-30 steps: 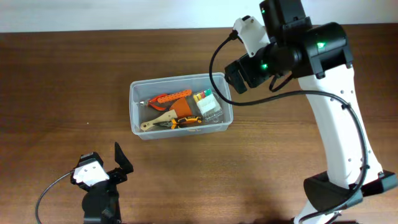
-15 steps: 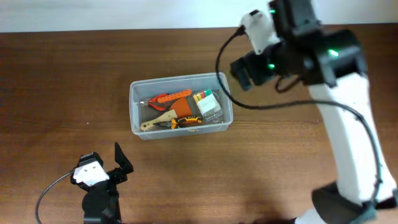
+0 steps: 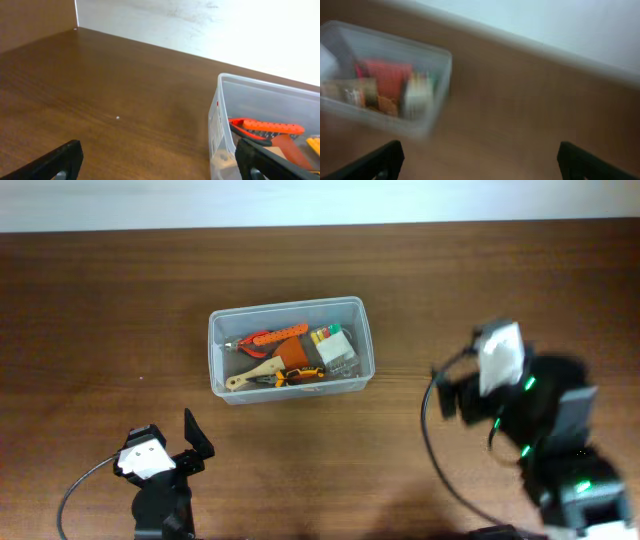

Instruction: Pack container

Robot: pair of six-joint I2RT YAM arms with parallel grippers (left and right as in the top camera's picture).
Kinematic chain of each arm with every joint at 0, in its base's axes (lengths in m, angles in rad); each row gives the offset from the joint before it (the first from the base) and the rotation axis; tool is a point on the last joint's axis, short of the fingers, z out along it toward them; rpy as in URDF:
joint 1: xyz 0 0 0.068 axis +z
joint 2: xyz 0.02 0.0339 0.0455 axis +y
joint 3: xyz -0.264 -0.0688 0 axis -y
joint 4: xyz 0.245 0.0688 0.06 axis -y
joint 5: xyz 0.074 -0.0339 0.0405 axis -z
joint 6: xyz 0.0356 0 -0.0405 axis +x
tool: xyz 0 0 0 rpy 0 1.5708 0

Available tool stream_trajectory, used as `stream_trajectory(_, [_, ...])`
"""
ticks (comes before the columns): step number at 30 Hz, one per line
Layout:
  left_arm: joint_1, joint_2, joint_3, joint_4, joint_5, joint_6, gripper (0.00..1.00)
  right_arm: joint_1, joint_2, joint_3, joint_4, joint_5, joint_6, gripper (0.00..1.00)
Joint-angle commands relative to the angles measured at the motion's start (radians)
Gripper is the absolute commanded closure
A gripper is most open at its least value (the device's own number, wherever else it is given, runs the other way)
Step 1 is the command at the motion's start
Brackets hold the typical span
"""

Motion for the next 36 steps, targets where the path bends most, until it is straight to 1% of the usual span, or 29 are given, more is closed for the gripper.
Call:
stream_trajectory(1, [-0.004,-0.005,-0.004,0.0,-0.003,0.009,0.01,-0.025,-0.214,-0.273,0.05,-0.007,0.01,0.02])
stream_trajectory(4, [-0.004,-0.005,-0.004,0.0,-0.003,0.009,0.01,-0.025,-0.402,-0.472,0.09,-0.029,0.01,0.02])
stream_trajectory(5, [-0.004,-0.005,-0.004,0.0,-0.003,0.009,0.01,-0.025,-0.446,-0.512,0.096,-0.039,0.01,0.02])
stream_trajectory(7, [-0.004,-0.005,-0.004,0.0,-0.003,0.009,0.01,-0.025,-0.599,-0.626,0.099,-0.084,0.01,0.02])
stream_trajectory(10, [-0.004,-0.005,-0.004,0.0,-0.003,0.009,0.01,-0.025,-0.739,-0.726,0.099,-0.09,0.051,0.02])
stream_trajectory(13, [-0.004,-0.005,-0.004,0.0,-0.003,0.009,0.01,-0.025,-0.812,-0.769,0.099,-0.082,0.092,0.02])
stream_trajectory(36, [-0.004,-0.005,-0.004,0.0,-0.003,0.009,0.01,-0.025,-0.813,-0.77,0.106,-0.068,0.092,0.02])
